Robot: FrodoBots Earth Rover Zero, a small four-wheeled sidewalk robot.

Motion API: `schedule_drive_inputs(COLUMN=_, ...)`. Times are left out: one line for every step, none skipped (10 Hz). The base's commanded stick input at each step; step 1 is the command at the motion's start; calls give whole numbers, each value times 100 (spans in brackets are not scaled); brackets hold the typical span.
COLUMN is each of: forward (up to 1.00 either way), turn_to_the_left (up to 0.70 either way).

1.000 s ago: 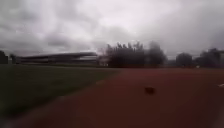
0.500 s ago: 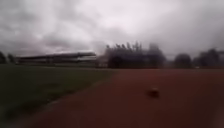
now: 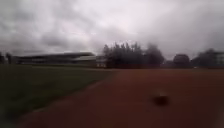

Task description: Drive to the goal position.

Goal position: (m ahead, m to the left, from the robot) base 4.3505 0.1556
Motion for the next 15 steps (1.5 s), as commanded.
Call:
schedule_drive_inputs(forward=70, turn_to_the_left=0)
schedule_drive_inputs(forward=70, turn_to_the_left=0)
schedule_drive_inputs(forward=70, turn_to_the_left=0)
schedule_drive_inputs(forward=70, turn_to_the_left=0)
schedule_drive_inputs(forward=70, turn_to_the_left=0)
schedule_drive_inputs(forward=70, turn_to_the_left=0)
schedule_drive_inputs(forward=70, turn_to_the_left=0)
schedule_drive_inputs(forward=70, turn_to_the_left=0)
schedule_drive_inputs(forward=70, turn_to_the_left=0)
schedule_drive_inputs(forward=70, turn_to_the_left=0)
schedule_drive_inputs(forward=70, turn_to_the_left=0)
schedule_drive_inputs(forward=70, turn_to_the_left=0)
schedule_drive_inputs(forward=70, turn_to_the_left=0)
schedule_drive_inputs(forward=70, turn_to_the_left=0)
schedule_drive_inputs(forward=70, turn_to_the_left=0)
